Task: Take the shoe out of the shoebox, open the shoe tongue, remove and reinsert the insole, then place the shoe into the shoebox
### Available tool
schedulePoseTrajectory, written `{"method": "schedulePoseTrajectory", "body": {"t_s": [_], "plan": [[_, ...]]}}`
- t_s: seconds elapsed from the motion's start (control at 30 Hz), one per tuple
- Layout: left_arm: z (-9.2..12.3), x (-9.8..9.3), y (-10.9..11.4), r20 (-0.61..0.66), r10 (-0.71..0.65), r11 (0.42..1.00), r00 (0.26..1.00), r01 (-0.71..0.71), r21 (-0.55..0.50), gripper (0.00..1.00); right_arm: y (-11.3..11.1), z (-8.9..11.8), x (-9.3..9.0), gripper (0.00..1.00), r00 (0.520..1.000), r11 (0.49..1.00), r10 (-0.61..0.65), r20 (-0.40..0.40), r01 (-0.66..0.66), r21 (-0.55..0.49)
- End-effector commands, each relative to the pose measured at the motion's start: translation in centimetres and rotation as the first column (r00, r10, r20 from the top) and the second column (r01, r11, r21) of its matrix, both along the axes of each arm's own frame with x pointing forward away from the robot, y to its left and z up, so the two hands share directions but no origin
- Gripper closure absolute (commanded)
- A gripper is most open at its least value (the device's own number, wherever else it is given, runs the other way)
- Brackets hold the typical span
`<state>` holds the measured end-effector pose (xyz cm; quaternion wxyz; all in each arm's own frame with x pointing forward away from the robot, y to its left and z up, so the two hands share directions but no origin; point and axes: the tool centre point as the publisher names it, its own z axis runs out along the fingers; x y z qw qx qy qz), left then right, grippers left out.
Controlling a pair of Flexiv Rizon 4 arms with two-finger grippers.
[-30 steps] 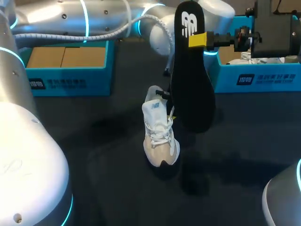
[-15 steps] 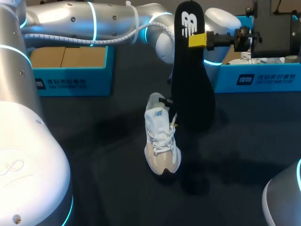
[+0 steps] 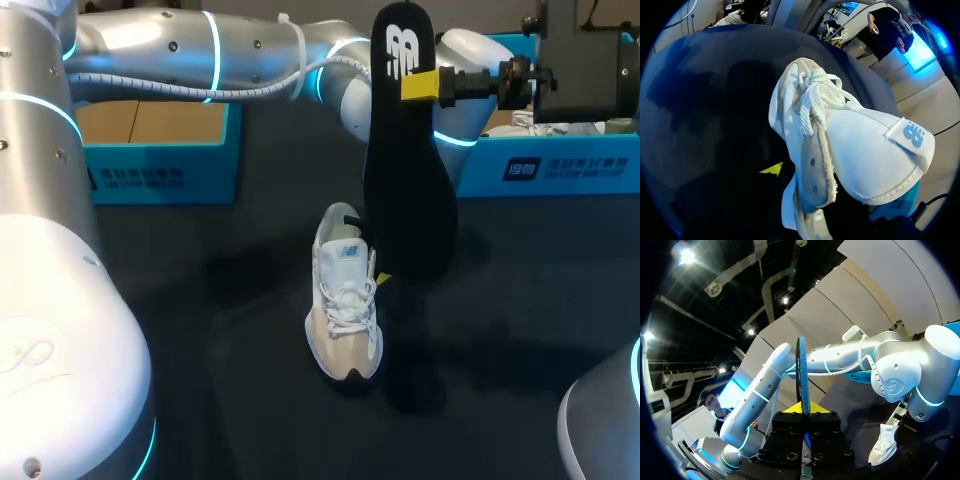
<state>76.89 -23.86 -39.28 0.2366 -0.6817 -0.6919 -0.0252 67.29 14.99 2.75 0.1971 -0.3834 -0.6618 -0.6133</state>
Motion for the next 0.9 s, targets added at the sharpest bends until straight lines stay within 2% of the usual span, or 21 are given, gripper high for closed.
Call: {"method": "schedulePoseTrajectory", "body": {"t_s": [0.03,0.43,0.67,0.9], "plan": [[1.6,0.4,0.1,-0.005,0.005,0.999,1.000,-0.006,-0.040,0.00,0.3,0.0,0.3,1.00,1.000,1.000,0.001,-0.002,-0.001,-0.002],[7.0,2.2,-1.2,0.004,0.050,0.974,0.999,-0.047,-0.221,0.00,0.3,0.0,0.3,1.00,1.000,1.000,0.001,-0.002,-0.001,-0.002],[9.0,3.2,-1.8,0.023,0.074,0.953,0.997,-0.064,-0.297,0.00,0.3,0.0,0.3,1.00,1.000,1.000,0.001,-0.002,-0.001,-0.002],[11.2,4.4,-2.0,0.037,0.098,0.915,0.994,-0.076,-0.396,0.00,-1.8,-0.3,1.8,1.00,0.996,0.996,-0.084,-0.021,0.084,0.026]]}}
